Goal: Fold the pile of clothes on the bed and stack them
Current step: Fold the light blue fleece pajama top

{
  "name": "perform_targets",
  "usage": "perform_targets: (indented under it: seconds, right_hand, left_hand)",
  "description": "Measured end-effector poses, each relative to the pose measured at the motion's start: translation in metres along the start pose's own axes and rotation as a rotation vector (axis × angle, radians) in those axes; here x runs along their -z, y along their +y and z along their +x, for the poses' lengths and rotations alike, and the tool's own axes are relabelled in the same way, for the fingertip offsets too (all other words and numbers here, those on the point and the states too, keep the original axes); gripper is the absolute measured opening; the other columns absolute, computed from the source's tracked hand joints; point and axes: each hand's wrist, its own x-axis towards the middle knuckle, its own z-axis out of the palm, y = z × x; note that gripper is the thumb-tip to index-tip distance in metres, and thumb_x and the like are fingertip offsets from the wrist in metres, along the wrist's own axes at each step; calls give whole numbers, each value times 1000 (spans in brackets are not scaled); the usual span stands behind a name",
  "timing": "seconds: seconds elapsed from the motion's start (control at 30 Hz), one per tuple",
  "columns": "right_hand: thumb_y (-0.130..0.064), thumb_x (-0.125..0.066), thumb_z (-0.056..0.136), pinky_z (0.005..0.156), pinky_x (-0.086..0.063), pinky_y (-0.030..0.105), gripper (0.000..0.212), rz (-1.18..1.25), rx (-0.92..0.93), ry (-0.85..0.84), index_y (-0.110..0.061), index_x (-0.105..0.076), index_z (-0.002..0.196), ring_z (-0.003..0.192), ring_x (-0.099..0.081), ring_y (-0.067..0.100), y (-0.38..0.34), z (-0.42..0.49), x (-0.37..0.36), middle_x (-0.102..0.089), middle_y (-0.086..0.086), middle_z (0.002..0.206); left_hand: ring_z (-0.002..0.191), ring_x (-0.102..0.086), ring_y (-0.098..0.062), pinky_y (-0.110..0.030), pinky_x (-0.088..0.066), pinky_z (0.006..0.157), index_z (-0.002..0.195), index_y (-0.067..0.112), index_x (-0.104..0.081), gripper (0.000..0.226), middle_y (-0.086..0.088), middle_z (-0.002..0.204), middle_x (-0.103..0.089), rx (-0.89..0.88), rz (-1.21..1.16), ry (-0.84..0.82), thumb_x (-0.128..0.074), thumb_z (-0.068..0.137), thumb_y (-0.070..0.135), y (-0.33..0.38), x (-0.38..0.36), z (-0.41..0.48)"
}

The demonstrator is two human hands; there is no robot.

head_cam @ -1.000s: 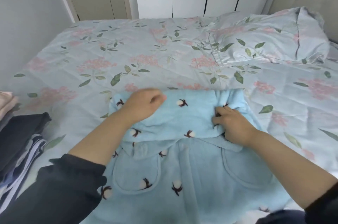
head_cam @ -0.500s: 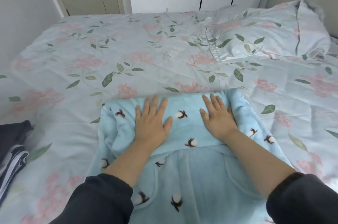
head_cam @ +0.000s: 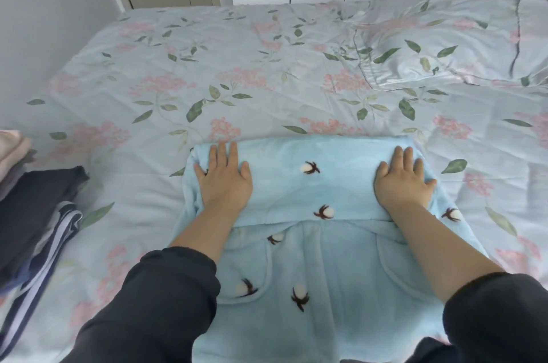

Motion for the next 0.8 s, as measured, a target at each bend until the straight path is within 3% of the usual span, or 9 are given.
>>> perform_targets:
  seconds: [0.1,0.2,0.3,0.4,0.47,0.53,0.57,0.63,0.8]
  right_hand:
    - [-31,-17,97,113,-10,59,60,-60,33,26,-15,0,152,146,0,25,-1,-2,4,1,5,160]
    - [-14,-25,93,115,-2,56,67,-225,261,31,-13,9,151,146,7,30,-13,11,12,10,10,159]
    - [-4,-39,85,116,2,54,86,-347,565,-94,-20,15,150,146,12,30,-34,38,25,15,8,159]
    - [0,-50,78,116,-1,51,101,-337,572,-369,-26,14,150,146,-4,28,-52,65,40,-5,7,159]
    - [0,-58,74,109,-27,45,99,-291,495,-522,-23,-3,152,133,-36,30,-56,77,50,-34,12,147]
    - [-4,-66,70,78,-47,29,67,-359,499,-533,-12,-46,133,100,-56,24,-58,80,60,-56,10,116]
    - [-6,-69,67,64,-45,24,41,-419,510,-497,-9,-60,107,83,-58,20,-60,79,66,-59,7,98]
    - [-6,-71,63,47,-39,21,14,-463,517,-415,-9,-60,71,62,-54,15,-61,74,74,-58,6,75]
    - [-4,-63,65,70,-41,30,20,-422,553,-31,-11,-53,81,82,-58,29,-66,72,110,-53,4,76]
  left_hand:
    - [147,2,-19,-56,2,116,150,19,-21,52,-1,160,-10,-59,18,6,-26,99,31,1,8,7]
    - [147,10,-22,-56,11,114,140,19,-32,50,0,158,-18,-257,36,-67,-44,92,24,-6,24,26]
    - [146,15,-20,-52,14,113,151,27,-9,76,-3,160,-12,-367,88,-296,-56,91,29,-11,43,52]
    - [148,7,-23,-51,11,114,151,33,11,98,-3,161,-2,-345,204,-511,-64,88,39,-4,56,75]
    - [147,-10,-25,-49,-1,118,153,29,5,100,-3,160,-9,-328,187,-626,-69,85,37,2,60,85]
    - [140,-27,-26,-44,-18,116,152,21,-18,91,-5,156,-25,-336,131,-672,-75,82,29,8,62,89]
    - [135,-34,-27,-41,-26,113,148,17,-29,84,-6,151,-34,-329,136,-666,-77,79,27,10,64,89]
    - [124,-44,-27,-35,-37,103,137,13,-44,73,-7,138,-45,-322,197,-579,-80,76,29,12,70,87]
    - [101,-57,-31,-33,-43,73,114,15,-56,48,-9,111,-60,-332,250,-104,-77,74,32,16,106,90]
